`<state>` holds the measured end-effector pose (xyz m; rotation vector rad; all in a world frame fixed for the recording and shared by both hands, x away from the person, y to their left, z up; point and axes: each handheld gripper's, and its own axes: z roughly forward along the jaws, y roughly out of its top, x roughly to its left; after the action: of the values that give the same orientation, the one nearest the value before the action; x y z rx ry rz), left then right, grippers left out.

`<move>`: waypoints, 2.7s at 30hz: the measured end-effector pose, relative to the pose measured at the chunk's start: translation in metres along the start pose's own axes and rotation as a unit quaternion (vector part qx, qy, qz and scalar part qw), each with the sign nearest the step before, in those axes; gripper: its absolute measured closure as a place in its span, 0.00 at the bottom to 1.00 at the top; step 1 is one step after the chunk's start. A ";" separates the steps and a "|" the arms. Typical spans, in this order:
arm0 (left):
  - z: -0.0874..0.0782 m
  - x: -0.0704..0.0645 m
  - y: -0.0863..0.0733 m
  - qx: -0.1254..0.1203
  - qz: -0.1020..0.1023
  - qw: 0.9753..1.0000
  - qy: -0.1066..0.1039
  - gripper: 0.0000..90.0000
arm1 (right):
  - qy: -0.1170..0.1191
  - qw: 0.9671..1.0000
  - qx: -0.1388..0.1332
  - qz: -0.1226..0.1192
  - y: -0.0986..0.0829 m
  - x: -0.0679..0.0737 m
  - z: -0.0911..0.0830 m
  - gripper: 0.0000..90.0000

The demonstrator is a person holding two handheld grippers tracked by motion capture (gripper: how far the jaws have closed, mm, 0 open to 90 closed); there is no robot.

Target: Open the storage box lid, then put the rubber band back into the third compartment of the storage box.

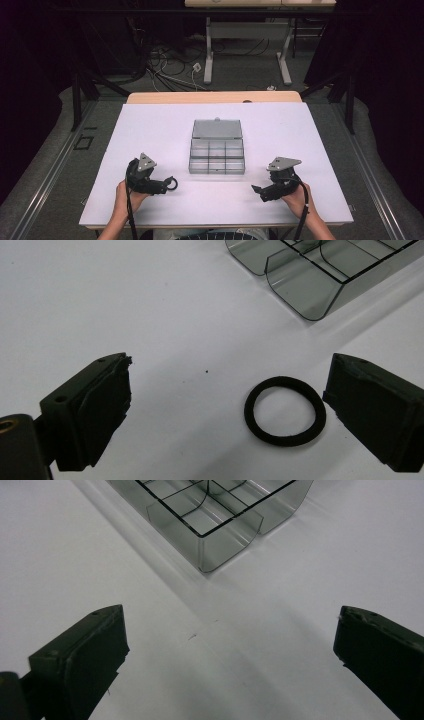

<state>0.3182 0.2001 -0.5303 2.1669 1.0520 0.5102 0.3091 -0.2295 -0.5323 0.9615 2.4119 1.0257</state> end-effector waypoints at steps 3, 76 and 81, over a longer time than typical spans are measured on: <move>0.002 0.000 -0.001 0.001 -0.001 1.000 0.001 0.06 | 0.001 1.000 0.004 -0.001 0.000 0.000 0.001 0.01; 0.023 -0.005 -0.006 0.046 0.015 0.997 -0.055 0.97 | 0.008 1.000 0.018 -0.015 0.000 0.001 0.009 0.01; 0.021 -0.002 -0.006 0.037 0.008 0.998 -0.059 0.97 | 0.006 1.000 0.019 -0.017 -0.001 0.001 0.009 0.01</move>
<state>0.3262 0.1924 -0.5490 2.2416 1.0048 0.3520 0.3132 -0.2247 -0.5391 0.9262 2.4575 0.9781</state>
